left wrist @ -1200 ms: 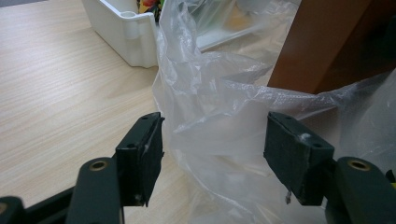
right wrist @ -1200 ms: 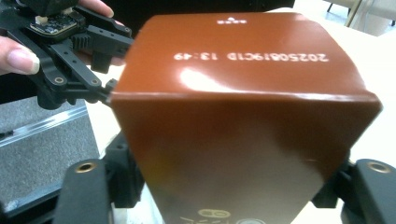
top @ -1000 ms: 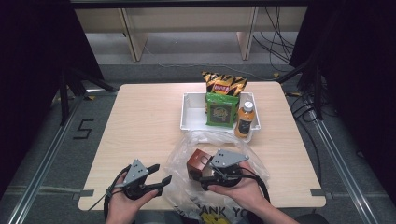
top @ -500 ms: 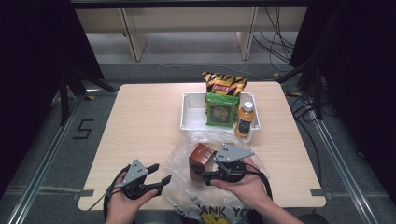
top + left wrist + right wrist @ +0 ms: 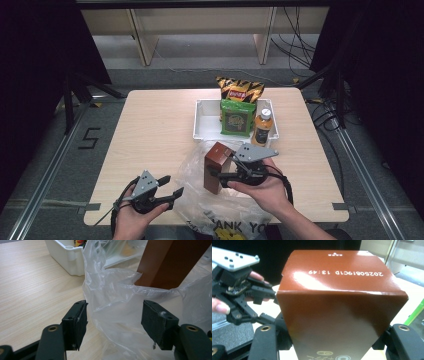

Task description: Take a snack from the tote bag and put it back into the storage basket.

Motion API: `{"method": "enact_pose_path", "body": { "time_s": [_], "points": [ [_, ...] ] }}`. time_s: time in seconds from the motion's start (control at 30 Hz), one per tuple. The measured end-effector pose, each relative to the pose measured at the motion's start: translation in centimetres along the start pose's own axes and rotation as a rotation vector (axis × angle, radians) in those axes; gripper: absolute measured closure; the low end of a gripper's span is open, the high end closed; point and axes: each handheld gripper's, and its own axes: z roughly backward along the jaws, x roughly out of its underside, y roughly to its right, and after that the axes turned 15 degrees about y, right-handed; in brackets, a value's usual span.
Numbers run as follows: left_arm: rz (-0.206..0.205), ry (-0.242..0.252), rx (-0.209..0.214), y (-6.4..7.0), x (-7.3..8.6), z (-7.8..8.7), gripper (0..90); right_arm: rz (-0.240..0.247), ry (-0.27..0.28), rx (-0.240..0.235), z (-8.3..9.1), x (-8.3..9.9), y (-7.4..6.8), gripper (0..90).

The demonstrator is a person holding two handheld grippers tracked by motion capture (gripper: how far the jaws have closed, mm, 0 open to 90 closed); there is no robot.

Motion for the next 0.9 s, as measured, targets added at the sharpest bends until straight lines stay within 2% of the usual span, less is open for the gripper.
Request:
{"method": "enact_pose_path", "body": {
  "time_s": [0.03, 0.07, 0.1, 0.17, 0.23, 0.27, 0.3, 0.37, 0.4, 0.47, 0.5, 0.6, 0.67, 0.7, 0.73, 0.8, 0.87, 0.9],
  "points": [
    [0.0, 0.0, 0.001, 0.0, 0.0, 0.0, 36.7, -0.018, -0.005, -0.004, 0.0, -0.3, 0.0, 38.1],
    [0.0, 0.0, 0.001, 0.0, 0.0, 0.0, 36.7, -0.039, 0.0, 0.012, 0.1, -0.5, 0.0, 38.1],
    [0.0, 0.0, 0.001, 0.0, 0.0, 0.0, 36.7, -0.004, 0.027, 0.012, 0.0, -0.7, 0.3, 38.1],
    [0.004, 0.004, 0.005, 0.0, 0.0, -0.1, 36.7, -0.036, 0.017, 0.024, 0.2, -1.3, 0.4, 38.1],
    [0.004, 0.004, 0.006, 0.0, 0.0, -0.1, 36.7, -0.028, 0.035, 0.019, 0.0, -1.7, 0.7, 38.1],
    [0.003, 0.003, 0.003, 0.0, 0.0, 0.0, 36.7, -0.039, 0.03, 0.028, 0.1, -1.9, 0.7, 38.1],
    [0.001, 0.001, 0.0, 0.0, 0.0, 0.0, 36.8, -0.022, 0.041, 0.036, 0.1, -2.1, 0.8, 38.1],
    [0.002, 0.003, 0.0, 0.0, 0.0, 0.0, 36.7, -0.029, 0.037, 0.033, 0.2, -2.5, 1.0, 38.2],
    [0.002, 0.003, 0.0, 0.0, 0.0, 0.0, 36.8, -0.017, 0.055, 0.024, 0.0, -2.7, 1.2, 38.2],
    [0.005, 0.004, 0.005, -0.1, 0.0, -0.1, 36.7, -0.041, 0.053, 0.03, 0.1, -3.1, 1.2, 38.1],
    [0.005, 0.004, 0.005, 0.0, 0.0, -0.1, 36.7, -0.025, 0.056, 0.034, 0.2, -3.4, 1.4, 38.2],
    [-0.004, 0.002, 0.008, -0.1, 0.0, -0.1, 36.8, -0.025, 0.07, 0.039, 0.1, -3.9, 1.6, 38.2],
    [-0.006, 0.0, 0.009, -0.1, 0.0, -0.1, 36.7, -0.044, 0.061, 0.051, 0.3, -4.2, 1.6, 38.2],
    [-0.007, 0.0, 0.008, -0.1, 0.0, -0.1, 36.8, -0.02, 0.075, 0.042, 0.1, -4.3, 1.9, 38.2],
    [0.003, -0.003, 0.001, 0.0, 0.1, -0.1, 36.7, -0.043, 0.075, 0.046, 0.1, -4.4, 1.8, 38.2],
    [-0.01, -0.004, 0.007, -0.1, 0.0, -0.1, 36.8, -0.022, 0.082, 0.055, 0.1, -4.7, 2.1, 38.2],
    [-0.008, -0.001, 0.011, -0.1, 0.1, -0.2, 36.7, -0.034, 0.089, 0.046, 0.1, -4.9, 2.2, 38.3],
    [-0.007, -0.002, 0.01, -0.1, 0.1, -0.2, 36.8, -0.034, 0.085, 0.061, 0.1, -5.1, 2.2, 38.2]
  ]
}}
